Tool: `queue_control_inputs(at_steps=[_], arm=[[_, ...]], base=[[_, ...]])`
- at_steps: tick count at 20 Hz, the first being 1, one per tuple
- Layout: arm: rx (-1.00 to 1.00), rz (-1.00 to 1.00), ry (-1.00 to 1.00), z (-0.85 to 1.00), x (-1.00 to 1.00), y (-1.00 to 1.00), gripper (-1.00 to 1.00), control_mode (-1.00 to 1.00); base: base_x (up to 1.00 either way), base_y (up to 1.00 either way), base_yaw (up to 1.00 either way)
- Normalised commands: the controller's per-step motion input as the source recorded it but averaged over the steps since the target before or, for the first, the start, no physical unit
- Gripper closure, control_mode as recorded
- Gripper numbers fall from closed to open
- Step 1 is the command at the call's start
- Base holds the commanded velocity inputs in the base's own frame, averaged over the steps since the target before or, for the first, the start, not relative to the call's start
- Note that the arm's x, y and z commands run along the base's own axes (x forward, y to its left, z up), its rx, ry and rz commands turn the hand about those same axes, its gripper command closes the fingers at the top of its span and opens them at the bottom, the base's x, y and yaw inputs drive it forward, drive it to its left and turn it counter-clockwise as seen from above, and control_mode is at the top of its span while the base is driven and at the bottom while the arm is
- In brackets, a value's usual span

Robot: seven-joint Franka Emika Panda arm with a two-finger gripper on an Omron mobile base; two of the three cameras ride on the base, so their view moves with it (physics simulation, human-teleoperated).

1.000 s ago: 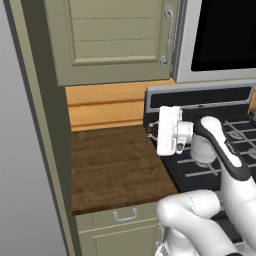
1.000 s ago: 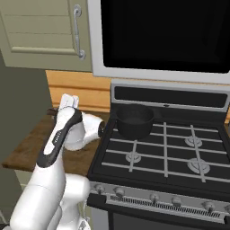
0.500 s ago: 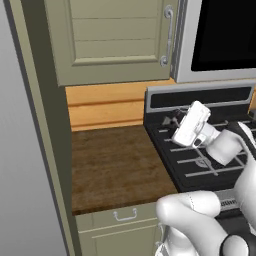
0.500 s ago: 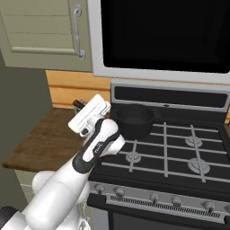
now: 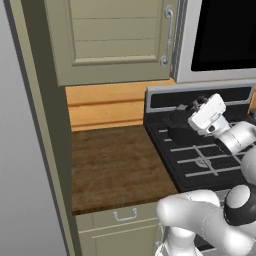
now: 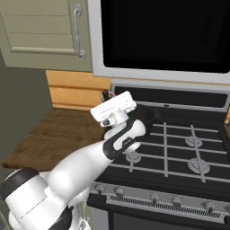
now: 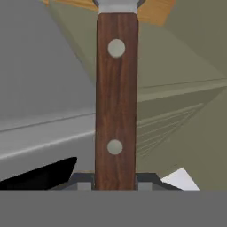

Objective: Put the tomato and potato in the pot. Retrieve the spatula and lightly stir the vegetables in the pot.

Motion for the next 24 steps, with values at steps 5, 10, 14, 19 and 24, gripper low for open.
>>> queue_control_inputs(at_steps=[5, 10, 14, 19, 24], arm=[[0.28, 0.01, 0.1, -0.05, 0.47, -0.82, 1.0, -1.0], [0.11, -0.01, 0.26, -0.18, 0.43, -0.6, 1.0, -1.0], [0.0, -0.05, 0.33, -0.2, 0.66, -0.35, 1.0, -1.0], [0.0, -0.03, 0.26, -0.16, 0.93, -0.28, 1.0, -1.0], [0.02, -0.02, 0.32, -0.5, 0.83, -0.17, 1.0, -1.0]], base=[[0.0, 0.0, 0.0], [0.0, 0.0, 0.0], [0.0, 0.0, 0.0], [0.0, 0.0, 0.0], [0.0, 0.0, 0.0]])
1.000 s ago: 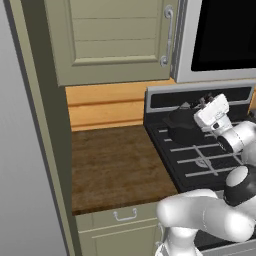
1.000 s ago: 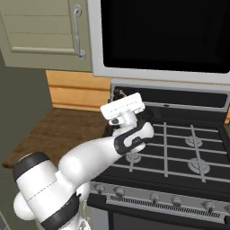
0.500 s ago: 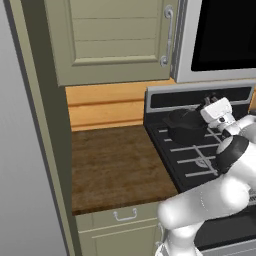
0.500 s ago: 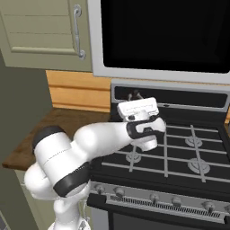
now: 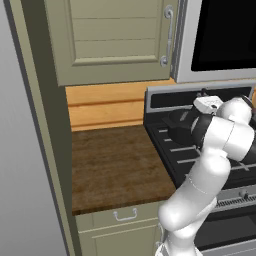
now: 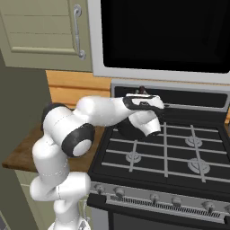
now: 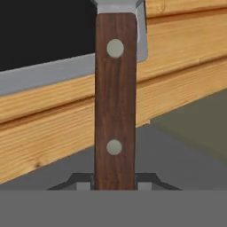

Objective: Put the tomato and potato in the pot. Retrieve the spatula and lightly stir the vegetables in the pot.

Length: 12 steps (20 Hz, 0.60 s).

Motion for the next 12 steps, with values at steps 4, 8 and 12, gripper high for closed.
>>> queue_control_inputs(at_steps=[4, 8, 12], arm=[[0.04, -0.01, 0.31, -0.73, 0.53, -0.19, 1.0, -1.0], [0.05, -0.01, 0.23, -0.53, 0.45, -0.19, 1.0, -1.0], [0.05, 0.0, 0.19, -0.38, 0.44, -0.16, 1.0, -1.0]], base=[[0.0, 0.0, 0.0], [0.0, 0.0, 0.0], [0.0, 0.0, 0.0]])
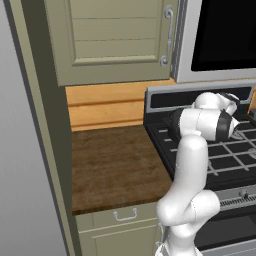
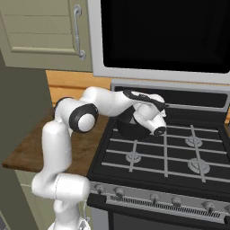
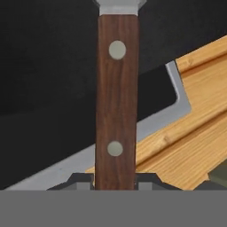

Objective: Put the tomato and potato in the pot. Retrieve the spatula and lightly stir the vegetables in the pot.

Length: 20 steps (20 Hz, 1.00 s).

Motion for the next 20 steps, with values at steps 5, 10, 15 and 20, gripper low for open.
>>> queue_control_inputs(at_steps=[5, 10, 15, 20], arm=[[0.02, 0.0, 0.11, -0.28, 0.13, -0.07, 1.0, -1.0], [0.0, 0.0, 0.01, -0.02, -0.16, 0.02, 1.0, -1.0], [0.02, 0.0, 0.0, 0.0, -0.19, 0.31, 1.0, -1.0], [0.0, 0.0, -0.06, 0.0, 0.18, 0.35, 1.0, -1.0]], base=[[0.0, 0.0, 0.0], [0.0, 0.0, 0.0], [0.0, 0.0, 0.0], [0.0, 0.0, 0.0]])
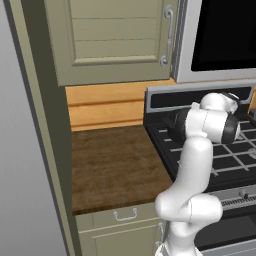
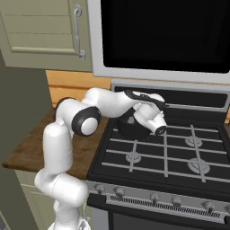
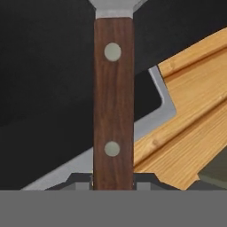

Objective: Put the tomato and potato in the pot. Retrieve the spatula and lightly stir the vegetables in the pot.

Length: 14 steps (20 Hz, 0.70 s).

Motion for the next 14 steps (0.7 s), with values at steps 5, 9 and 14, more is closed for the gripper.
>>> queue_control_inputs(at_steps=[5, 9, 14], arm=[[0.0, 0.0, -0.08, 0.0, 0.64, 0.13, 1.0, -1.0], [-0.06, 0.0, -0.12, -0.16, 0.35, 0.0, 1.0, -1.0], [-0.21, 0.0, -0.14, -0.34, 0.03, -0.01, 1.0, -1.0]], base=[[0.0, 0.0, 0.0], [0.0, 0.0, 0.0], [0.0, 0.0, 0.0]])
